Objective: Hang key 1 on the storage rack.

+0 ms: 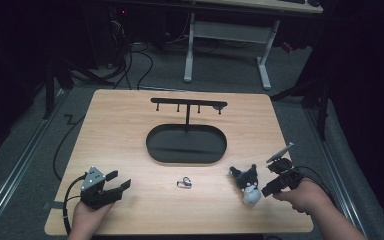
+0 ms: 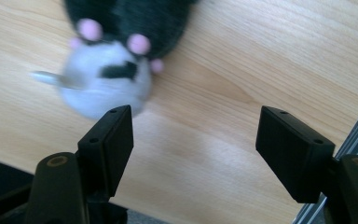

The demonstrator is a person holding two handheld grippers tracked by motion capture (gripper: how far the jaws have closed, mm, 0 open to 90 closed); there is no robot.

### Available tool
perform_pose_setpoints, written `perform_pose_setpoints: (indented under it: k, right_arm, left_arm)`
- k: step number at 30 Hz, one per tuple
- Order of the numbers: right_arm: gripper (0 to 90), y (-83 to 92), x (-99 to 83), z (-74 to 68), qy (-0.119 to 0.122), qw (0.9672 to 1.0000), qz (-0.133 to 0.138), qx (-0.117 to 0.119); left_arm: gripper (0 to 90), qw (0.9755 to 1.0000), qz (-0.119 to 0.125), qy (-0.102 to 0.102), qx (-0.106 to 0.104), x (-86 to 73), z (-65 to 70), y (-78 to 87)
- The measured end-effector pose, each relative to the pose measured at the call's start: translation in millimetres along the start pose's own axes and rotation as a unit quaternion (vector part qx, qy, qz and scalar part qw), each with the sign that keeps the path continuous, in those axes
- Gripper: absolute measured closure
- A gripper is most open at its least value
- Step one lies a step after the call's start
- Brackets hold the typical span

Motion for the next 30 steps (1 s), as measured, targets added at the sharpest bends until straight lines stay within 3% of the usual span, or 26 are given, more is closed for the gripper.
perform_pose_setpoints:
  k: [4, 9, 15, 23, 27, 28, 30]
  right_arm:
    - [23.1, 9.3, 2.8, -9.1, 0.004, 0.9999, 0.005, 0.009]
    - [17.1, 14.5, 12.2, -32.0, 0.014, 0.9996, 0.016, 0.020]
    - [15.8, -3.9, 19.1, -44.9, 0.019, 0.9997, 0.004, 0.017]
    - [15.8, -27.8, 20.5, -51.3, 0.019, 0.9996, -0.010, 0.019]
    - [18.4, -35.8, 20.9, -52.4, 0.000, 0.9996, -0.016, 0.021]
    - [24.4, -38.4, 21.2, -51.7, 0.000, 0.9996, -0.015, 0.025]
    - [28.0, -39.6, 21.4, -50.9, -0.004, 0.9996, -0.009, 0.026]
  left_arm:
    - [36.8, 1.0000, 0.001, -0.002, -0.001, 0.5, 0.1, 0.7]
    - [36.7, 1.0000, 0.003, 0.000, -0.002, 0.8, -1.8, 1.6]
    - [36.7, 1.0000, 0.003, -0.003, -0.004, 1.2, 0.0, 2.0]
    - [36.7, 1.0000, 0.001, -0.004, -0.003, 0.8, 0.0, 1.3]
    - [36.7, 1.0000, 0.000, -0.004, -0.003, 0.6, -0.3, 1.4]
    - [36.7, 1.0000, -0.001, -0.005, -0.003, 0.4, -0.5, 1.0]
    - [36.7, 1.0000, -0.004, -0.005, -0.003, -0.3, -0.9, 0.2]
Point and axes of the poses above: each handheld gripper's, and its own axes: y roughly backward along the jaws, x roughly out of its top, z roughly to its right, the point moved 4 cm from there along -y, roughly forward along the jaws, and after that the axes turned 13 degrees about -x, right-handed, at the moved point
